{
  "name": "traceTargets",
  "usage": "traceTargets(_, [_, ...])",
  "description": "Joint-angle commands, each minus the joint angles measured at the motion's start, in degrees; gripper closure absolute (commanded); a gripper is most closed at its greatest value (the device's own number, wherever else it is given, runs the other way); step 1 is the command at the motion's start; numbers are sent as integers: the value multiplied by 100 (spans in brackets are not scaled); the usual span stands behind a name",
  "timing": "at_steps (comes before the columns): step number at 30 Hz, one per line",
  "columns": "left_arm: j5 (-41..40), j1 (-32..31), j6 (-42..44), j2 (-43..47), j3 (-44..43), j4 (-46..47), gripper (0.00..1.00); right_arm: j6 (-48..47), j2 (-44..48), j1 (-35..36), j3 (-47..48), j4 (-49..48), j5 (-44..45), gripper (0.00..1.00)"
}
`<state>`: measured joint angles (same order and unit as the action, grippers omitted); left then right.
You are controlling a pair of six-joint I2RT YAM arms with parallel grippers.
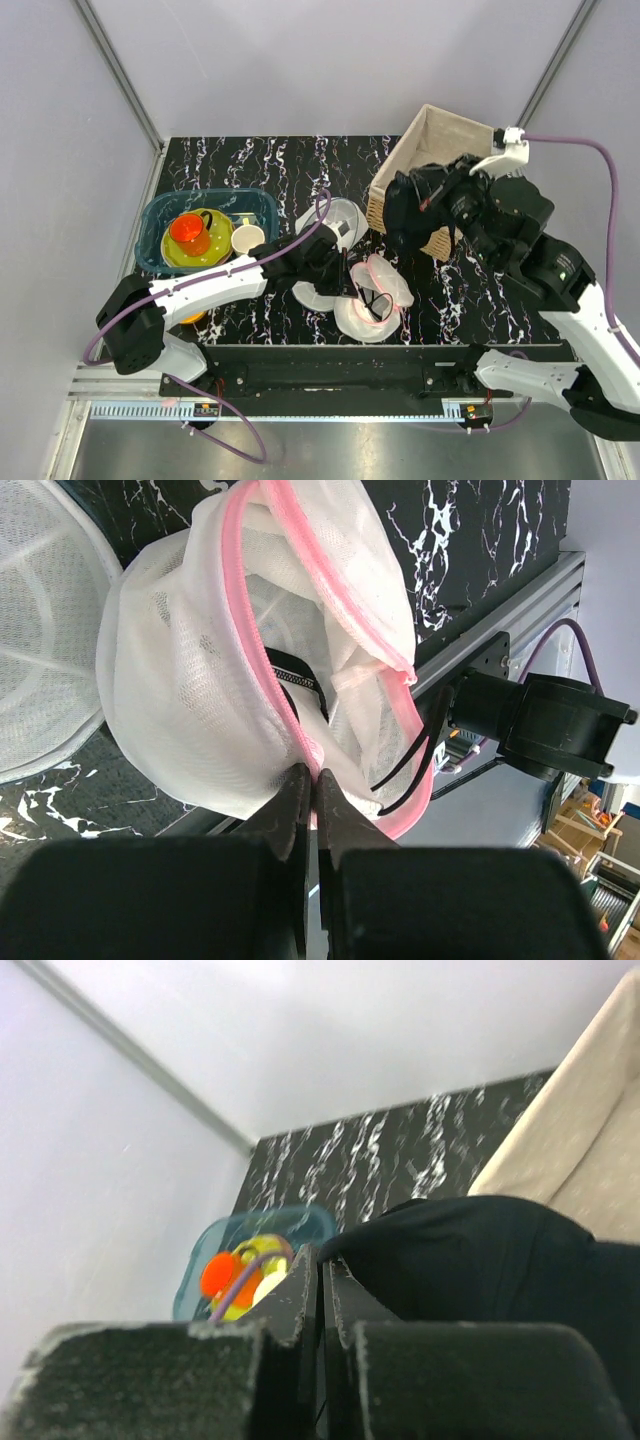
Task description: Unzip the laundry bag and remove the bra
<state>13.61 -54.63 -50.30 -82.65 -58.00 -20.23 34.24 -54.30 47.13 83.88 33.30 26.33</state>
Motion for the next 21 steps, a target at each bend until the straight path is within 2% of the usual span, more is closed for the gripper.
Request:
traceTargets(1, [169, 14, 179, 91, -124, 248, 100, -1286, -457, 6, 1067, -306, 1347, 100])
traceTargets(2, [177, 14, 179, 74, -133, 247, 100, -1645, -685, -20, 1209, -402, 1566, 100])
traceTargets(5, [169, 14, 161, 109, -124, 274, 100, -2174, -1220, -160, 2025, -368, 1507, 100])
traceTargets(8, [116, 14, 170, 135, -63, 265, 100, -2456, -1643, -406, 2685, -359, 1490, 100])
traceTargets(12, [54, 14, 109, 232, 130, 326, 100, -2475, -2075, -1144, 3247, -263, 981, 100])
traceTargets(18, [-59, 14, 29, 452, 465, 450, 100, -2309, -2664, -2180, 3162, -104, 515, 100])
traceTargets(19, [-77, 14, 21, 452, 473, 424, 100, -2160, -2717, -2391, 3092, -35, -104, 100])
traceTargets(20, [-69, 14, 21, 443, 482, 406, 100, -1845, -2856, -2819, 3039, 1, -354, 100])
traceTargets(21, [-86, 14, -23, 452, 491, 414, 100, -1737, -2919, -2963, 2873, 19, -504, 100])
